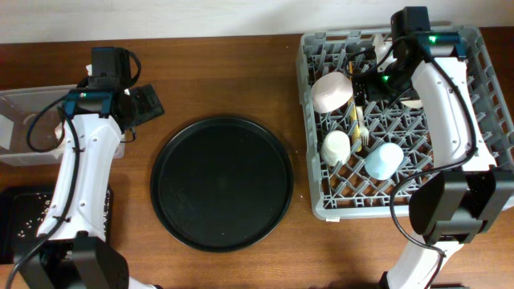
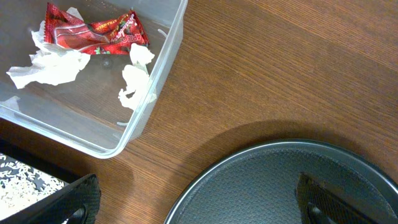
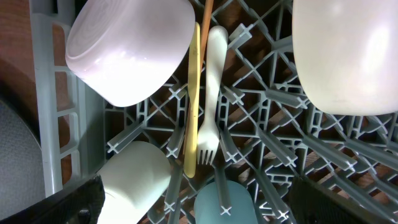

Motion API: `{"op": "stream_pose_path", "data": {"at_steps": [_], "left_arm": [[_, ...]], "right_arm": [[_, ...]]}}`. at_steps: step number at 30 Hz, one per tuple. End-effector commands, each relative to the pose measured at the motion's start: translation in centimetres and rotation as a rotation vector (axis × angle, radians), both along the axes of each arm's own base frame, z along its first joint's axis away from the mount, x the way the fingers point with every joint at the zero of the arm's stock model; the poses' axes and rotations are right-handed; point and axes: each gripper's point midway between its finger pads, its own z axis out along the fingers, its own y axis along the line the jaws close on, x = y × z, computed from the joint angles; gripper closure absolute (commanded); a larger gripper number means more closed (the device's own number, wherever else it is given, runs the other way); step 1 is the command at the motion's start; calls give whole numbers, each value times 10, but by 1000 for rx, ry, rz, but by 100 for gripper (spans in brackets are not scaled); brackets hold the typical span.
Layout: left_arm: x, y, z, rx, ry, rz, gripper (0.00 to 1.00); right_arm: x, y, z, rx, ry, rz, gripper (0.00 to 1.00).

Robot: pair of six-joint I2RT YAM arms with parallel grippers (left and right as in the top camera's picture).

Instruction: Sort waste into correct bins and load items into the dishwasher rack

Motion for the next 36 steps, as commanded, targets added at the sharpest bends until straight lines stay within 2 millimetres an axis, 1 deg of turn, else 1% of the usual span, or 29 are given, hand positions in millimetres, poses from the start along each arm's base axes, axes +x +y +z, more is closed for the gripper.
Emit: {"op": "stream_pose_path", "data": {"at_steps": [1,6,7,8,9,10,11,12,13,14,16,17,18,19,20,21,22,23,24,25,26,27,29,30,32,33,34,35,36], "left_arm": [[0,1,-1,6,1,12,1],[0,1,-1,5,0,12,1],[0,1,3,5,-8,11,1],[-4,1,20,6,-52,12,1],[-11,1,46,7,-121,12,1],[-23,0,79,9,-209,12,1],[-34,0,102,10,-272,12,1],[-62,0,150,12,-413,12,1],[-80,-1,175,13,-492,12,1],[-104,-1,202,15,-581,12,1],[-155,-4,246,15,-751,7,1],[-178,-3,256,30,-795,14,1],[-200,-6,253,27,-790,1,1],[-215,-10,246,20,-768,-18,1],[-229,-12,232,16,-711,-34,1],[-235,-12,220,17,-658,-41,1],[-244,-12,200,20,-566,-43,0],[-247,-12,188,22,-518,-45,1],[-251,-11,170,25,-445,-47,1],[-251,-11,158,27,-404,-47,1],[-250,-11,149,28,-381,-48,1],[-246,-12,133,26,-345,-51,1],[-231,-21,108,-11,-348,-78,1],[-215,-31,96,-57,-415,-113,1],[-196,-42,84,-100,-515,-154,1],[-182,-52,75,-137,-617,-195,1],[-177,-55,73,-146,-660,-208,1],[-168,-62,71,-167,-758,-242,1],[-163,-64,69,-173,-810,-257,1]], "right_arm": [[2,1,13,6,-35,-3,2],[2,1,13,6,-35,-3,2],[2,1,13,6,-35,-3,2],[2,1,13,6,-35,-3,2],[2,1,13,6,-35,-3,2],[2,1,13,6,-35,-3,2],[2,1,13,6,-35,-3,2],[2,1,13,6,-35,-3,2],[2,1,13,6,-35,-3,2],[2,1,13,6,-35,-3,2],[2,1,13,6,-35,-3,2],[2,1,13,6,-35,-3,2],[2,1,13,6,-35,-3,2],[2,1,13,5,-35,-2,2],[2,1,13,6,-35,-3,2],[2,1,13,6,-35,-3,2],[2,1,13,5,-35,-2,2],[2,1,13,6,-35,-3,2],[2,1,13,6,-35,-3,2],[2,1,13,6,-35,-3,1],[2,1,13,6,-35,-3,2],[2,1,13,6,-35,-3,2],[1,1,13,6,-34,-3,2],[1,1,13,6,-34,-3,2],[2,1,13,6,-35,-3,2],[2,1,13,6,-35,-3,2],[2,1,13,6,-35,-3,2],[1,1,13,6,-34,-3,2],[2,1,13,6,-35,-3,2]]}}
